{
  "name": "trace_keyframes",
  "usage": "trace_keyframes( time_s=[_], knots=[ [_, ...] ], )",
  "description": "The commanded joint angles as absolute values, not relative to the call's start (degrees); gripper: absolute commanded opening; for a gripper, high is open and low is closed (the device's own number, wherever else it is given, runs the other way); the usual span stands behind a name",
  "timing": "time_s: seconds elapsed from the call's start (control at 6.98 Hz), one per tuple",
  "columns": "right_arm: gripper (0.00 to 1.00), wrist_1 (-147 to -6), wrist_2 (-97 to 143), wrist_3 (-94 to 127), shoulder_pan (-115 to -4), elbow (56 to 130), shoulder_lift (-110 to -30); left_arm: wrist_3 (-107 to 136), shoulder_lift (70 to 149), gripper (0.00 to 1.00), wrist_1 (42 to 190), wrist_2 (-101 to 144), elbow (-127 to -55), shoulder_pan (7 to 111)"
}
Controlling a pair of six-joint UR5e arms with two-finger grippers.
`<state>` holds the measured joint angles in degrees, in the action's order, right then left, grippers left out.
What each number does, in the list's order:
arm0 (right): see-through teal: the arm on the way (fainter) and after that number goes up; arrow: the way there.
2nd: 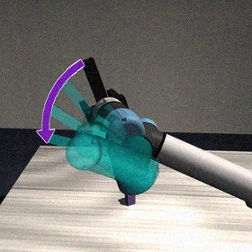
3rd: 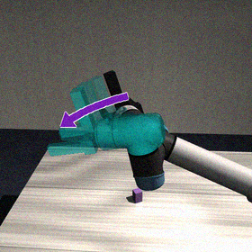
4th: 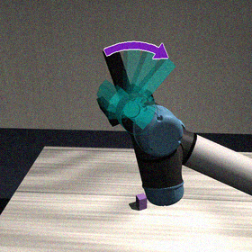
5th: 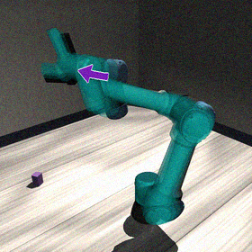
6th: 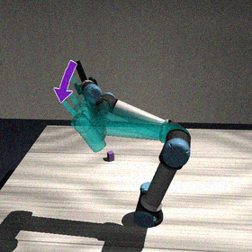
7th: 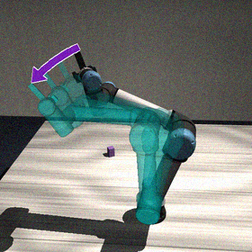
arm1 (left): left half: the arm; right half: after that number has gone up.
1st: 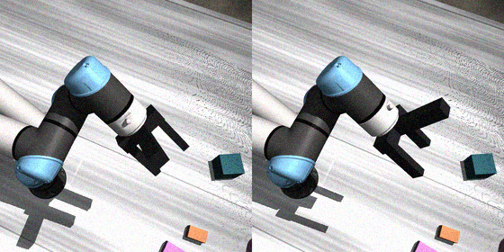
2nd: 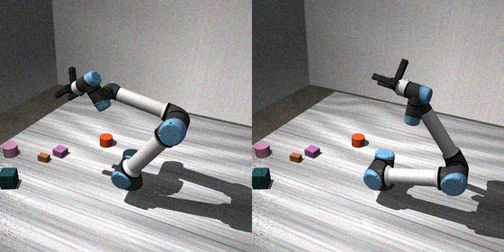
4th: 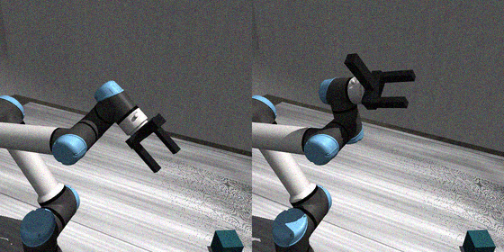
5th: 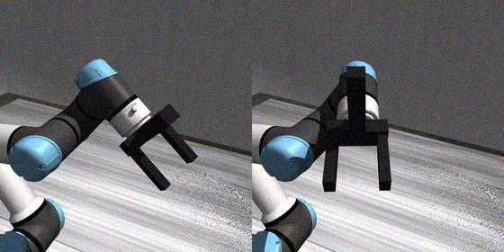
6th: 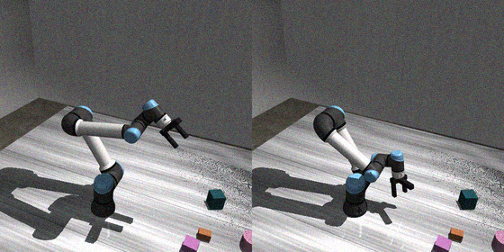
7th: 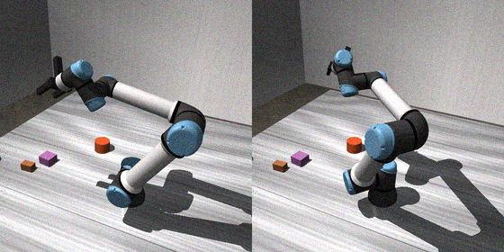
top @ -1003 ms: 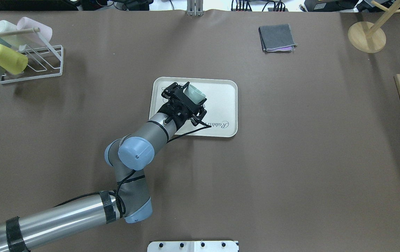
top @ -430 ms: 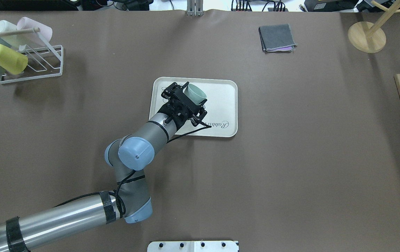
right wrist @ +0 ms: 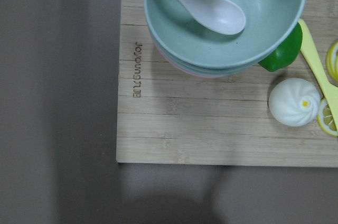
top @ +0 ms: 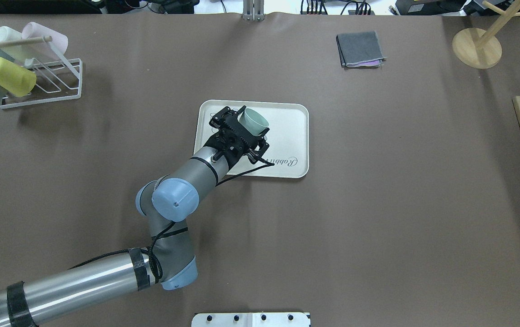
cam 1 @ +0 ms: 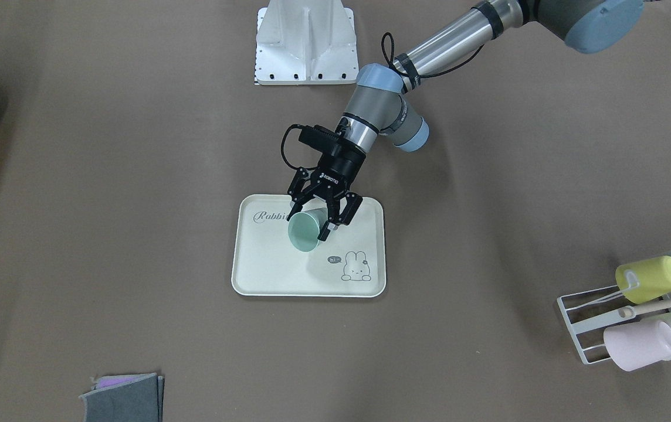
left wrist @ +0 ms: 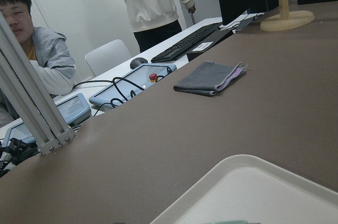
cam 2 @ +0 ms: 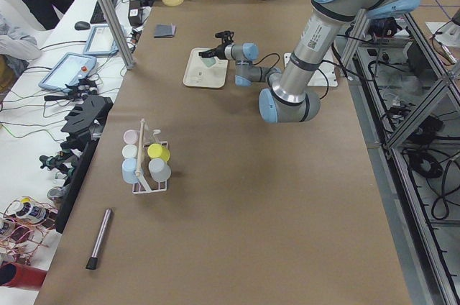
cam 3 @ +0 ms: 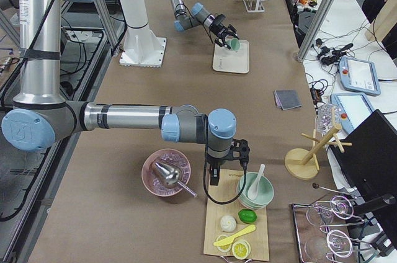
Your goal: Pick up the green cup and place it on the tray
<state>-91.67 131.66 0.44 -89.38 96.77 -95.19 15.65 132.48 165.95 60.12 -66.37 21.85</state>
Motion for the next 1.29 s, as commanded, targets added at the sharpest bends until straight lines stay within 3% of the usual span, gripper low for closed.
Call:
trace_keyframes(
  time_s=[0.0,1.15],
  knots=[
    [1.00,-91.7,131.3,0.4,-89.4,96.8,-95.2,15.6,132.0,0.80,168.2,60.1,-66.3,21.4],
    [1.00,-91.7,131.2,0.4,-89.4,96.8,-95.2,15.6,131.3,0.82,172.4,60.1,-65.5,20.5]
  ],
)
